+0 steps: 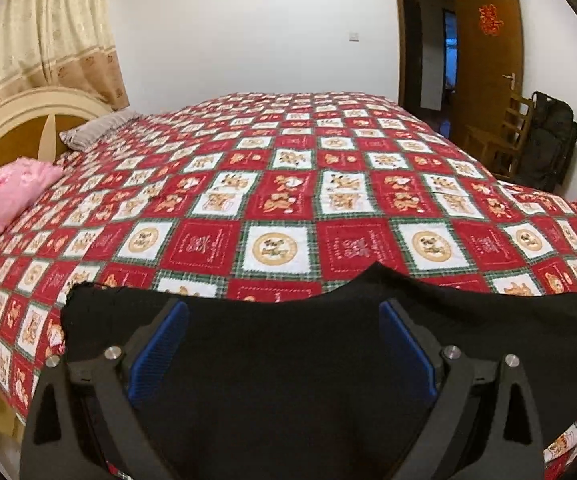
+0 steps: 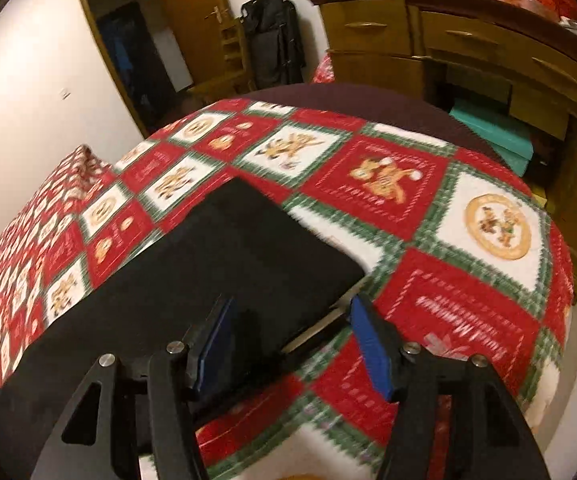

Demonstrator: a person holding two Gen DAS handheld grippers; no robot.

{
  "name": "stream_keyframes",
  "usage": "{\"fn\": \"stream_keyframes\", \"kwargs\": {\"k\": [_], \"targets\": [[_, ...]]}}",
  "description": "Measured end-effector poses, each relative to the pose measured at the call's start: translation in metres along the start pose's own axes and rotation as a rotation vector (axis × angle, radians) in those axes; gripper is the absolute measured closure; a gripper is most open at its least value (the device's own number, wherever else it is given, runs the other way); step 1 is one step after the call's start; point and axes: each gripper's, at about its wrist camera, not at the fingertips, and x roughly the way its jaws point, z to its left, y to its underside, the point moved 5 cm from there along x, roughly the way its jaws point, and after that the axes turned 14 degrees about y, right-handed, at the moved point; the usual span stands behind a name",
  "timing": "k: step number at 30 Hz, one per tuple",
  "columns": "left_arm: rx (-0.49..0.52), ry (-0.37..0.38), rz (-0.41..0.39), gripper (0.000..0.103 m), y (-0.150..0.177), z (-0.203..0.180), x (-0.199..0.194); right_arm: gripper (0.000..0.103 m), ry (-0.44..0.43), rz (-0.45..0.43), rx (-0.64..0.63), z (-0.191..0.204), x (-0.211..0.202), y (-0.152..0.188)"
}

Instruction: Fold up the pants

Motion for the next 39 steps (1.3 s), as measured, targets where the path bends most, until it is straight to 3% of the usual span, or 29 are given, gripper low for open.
{"fn": "stream_keyframes", "kwargs": {"k": [2,3,4,10,14,18,24,28,32,35,37,39], "targets": [[-0.038,0.007,0.004,0.005,0.001,0.007,0.001,0.043,-0.007,0.008,-0.018,0.008,-0.001,0.003],[-0.051,0.013,0.005,0.005,0.002,0.009,0.001,0.055,-0.017,0.009,-0.028,0.01,-0.001,0.005],[-0.068,0.02,0.007,0.005,0.002,0.012,0.001,0.061,-0.015,0.006,-0.043,0.012,-0.001,0.006],[-0.072,0.007,0.011,0.005,0.005,0.017,0.001,0.086,-0.102,0.013,-0.053,0.018,-0.002,0.006],[-0.084,0.024,0.0,0.005,0.005,0.018,-0.002,0.09,-0.167,0.045,-0.02,0.019,-0.006,0.003],[-0.069,0.017,-0.007,0.005,0.005,0.021,-0.005,0.09,-0.235,-0.038,-0.044,0.037,-0.041,-0.017],[-0.116,0.013,-0.04,0.005,0.002,0.037,-0.015,0.09,-0.403,-0.205,-0.247,0.14,-0.13,-0.029],[-0.132,-0.009,-0.062,0.005,0.003,0.049,-0.026,0.091,-0.496,-0.338,-0.488,0.225,-0.191,0.017],[-0.169,-0.026,-0.074,0.005,0.008,0.064,-0.035,0.092,-0.575,-0.44,-0.79,0.299,-0.225,0.121],[-0.177,-0.044,-0.073,0.005,0.012,0.073,-0.04,0.092,-0.593,-0.48,-0.967,0.324,-0.225,0.191],[-0.17,-0.065,-0.076,0.005,0.013,0.079,-0.042,0.092,-0.55,-0.523,-1.101,0.333,-0.216,0.235],[-0.175,-0.082,-0.075,0.005,0.014,0.085,-0.041,0.088,-0.536,-0.52,-1.157,0.334,-0.208,0.257]]}}
